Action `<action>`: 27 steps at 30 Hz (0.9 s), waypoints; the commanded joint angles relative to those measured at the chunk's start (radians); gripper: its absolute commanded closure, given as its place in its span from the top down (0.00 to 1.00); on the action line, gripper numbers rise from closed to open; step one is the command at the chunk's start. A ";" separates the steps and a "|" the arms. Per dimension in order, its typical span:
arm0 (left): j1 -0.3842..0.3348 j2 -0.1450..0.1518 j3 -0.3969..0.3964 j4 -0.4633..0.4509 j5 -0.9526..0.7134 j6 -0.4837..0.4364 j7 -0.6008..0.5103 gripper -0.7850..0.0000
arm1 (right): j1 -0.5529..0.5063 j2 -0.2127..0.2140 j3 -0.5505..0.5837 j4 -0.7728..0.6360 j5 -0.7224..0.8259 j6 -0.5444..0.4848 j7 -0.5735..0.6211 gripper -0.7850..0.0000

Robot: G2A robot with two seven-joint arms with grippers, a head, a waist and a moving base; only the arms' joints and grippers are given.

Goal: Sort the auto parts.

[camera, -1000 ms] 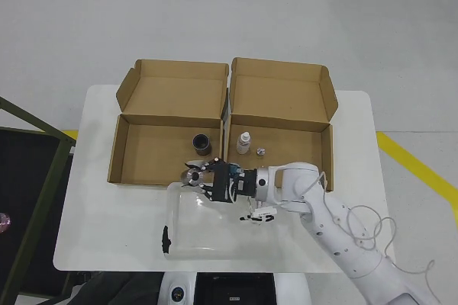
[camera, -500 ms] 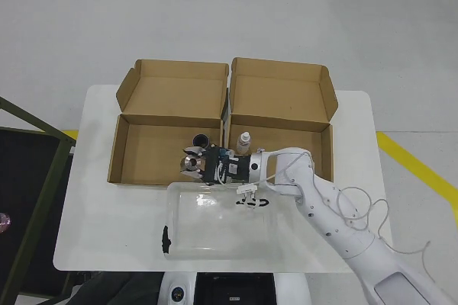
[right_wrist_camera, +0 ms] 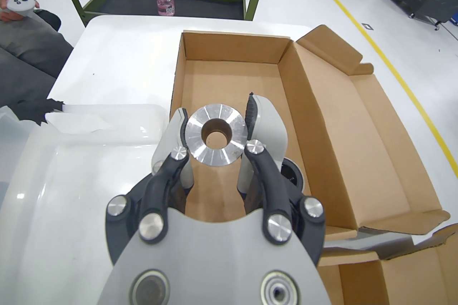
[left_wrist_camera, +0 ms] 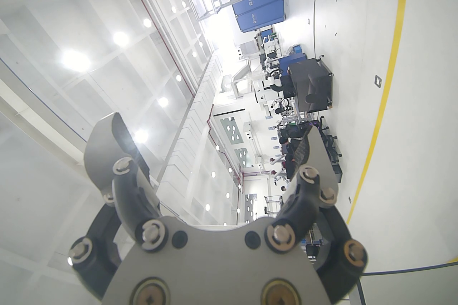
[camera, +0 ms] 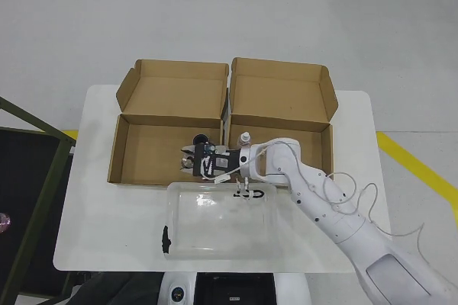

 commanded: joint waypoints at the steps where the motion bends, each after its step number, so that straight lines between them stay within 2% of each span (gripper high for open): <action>1: 0.000 0.000 0.000 0.000 0.000 0.000 0.000 1.00 | 0.015 -0.006 -0.011 0.020 -0.006 -0.004 0.012 0.00; 27: 0.000 0.000 0.000 0.000 0.000 0.000 0.000 1.00 | 0.136 -0.089 -0.139 0.198 -0.029 -0.015 0.146 0.00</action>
